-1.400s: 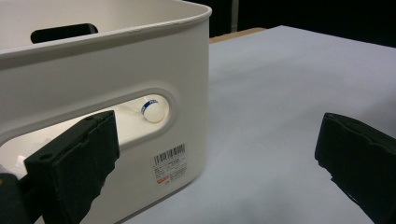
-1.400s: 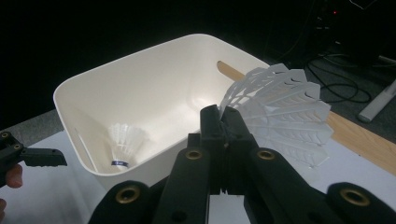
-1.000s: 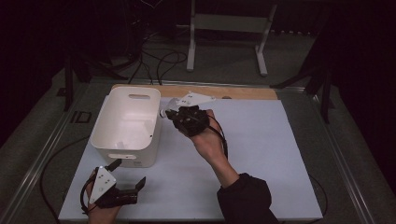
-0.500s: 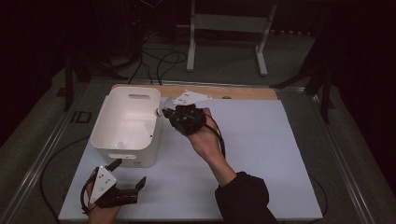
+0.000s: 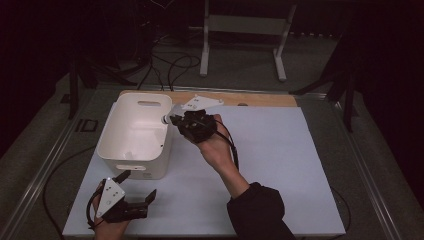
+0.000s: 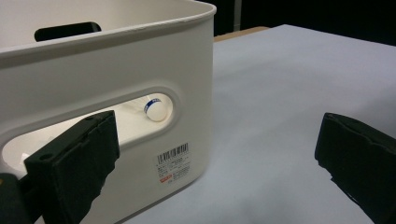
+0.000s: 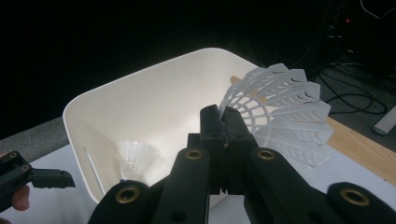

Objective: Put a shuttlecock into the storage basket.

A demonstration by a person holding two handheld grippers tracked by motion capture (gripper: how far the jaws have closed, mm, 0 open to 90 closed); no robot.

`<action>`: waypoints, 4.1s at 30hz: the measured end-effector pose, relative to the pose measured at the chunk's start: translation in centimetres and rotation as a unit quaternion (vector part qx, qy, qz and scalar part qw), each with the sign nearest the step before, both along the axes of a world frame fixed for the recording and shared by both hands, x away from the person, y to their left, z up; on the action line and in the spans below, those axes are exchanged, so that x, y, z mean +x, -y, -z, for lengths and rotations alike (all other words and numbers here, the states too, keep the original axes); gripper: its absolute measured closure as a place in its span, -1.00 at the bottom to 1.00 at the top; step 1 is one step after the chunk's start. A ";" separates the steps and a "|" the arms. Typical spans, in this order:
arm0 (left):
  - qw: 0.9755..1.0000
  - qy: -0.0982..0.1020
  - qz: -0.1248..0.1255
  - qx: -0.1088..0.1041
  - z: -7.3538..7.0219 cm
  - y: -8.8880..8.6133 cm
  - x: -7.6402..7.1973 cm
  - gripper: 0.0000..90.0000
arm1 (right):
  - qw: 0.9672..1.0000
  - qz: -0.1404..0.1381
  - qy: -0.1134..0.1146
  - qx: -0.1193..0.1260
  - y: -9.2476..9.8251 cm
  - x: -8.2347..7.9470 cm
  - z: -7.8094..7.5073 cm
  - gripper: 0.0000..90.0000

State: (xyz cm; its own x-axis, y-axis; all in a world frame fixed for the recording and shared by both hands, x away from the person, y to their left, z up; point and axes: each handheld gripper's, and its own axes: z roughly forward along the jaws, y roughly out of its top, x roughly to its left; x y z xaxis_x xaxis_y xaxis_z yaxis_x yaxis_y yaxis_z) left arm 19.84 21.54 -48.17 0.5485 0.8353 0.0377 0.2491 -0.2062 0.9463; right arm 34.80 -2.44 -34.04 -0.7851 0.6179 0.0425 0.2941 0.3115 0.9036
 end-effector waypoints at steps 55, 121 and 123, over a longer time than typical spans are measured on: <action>1.000 0.000 0.000 0.000 0.0 0.0 0.0 -0.99 | 1.000 -0.023 0.012 -0.007 -3.6 0.6 0.3 0.97; 1.000 0.002 -0.004 0.000 -0.1 0.0 -0.1 -0.99 | 0.999 0.037 0.021 -0.007 2.6 -1.2 2.5 -0.79; 1.000 0.003 -0.004 -0.001 0.0 0.0 -0.1 -0.99 | 0.999 0.042 0.027 -0.009 3.3 -1.4 2.7 -0.79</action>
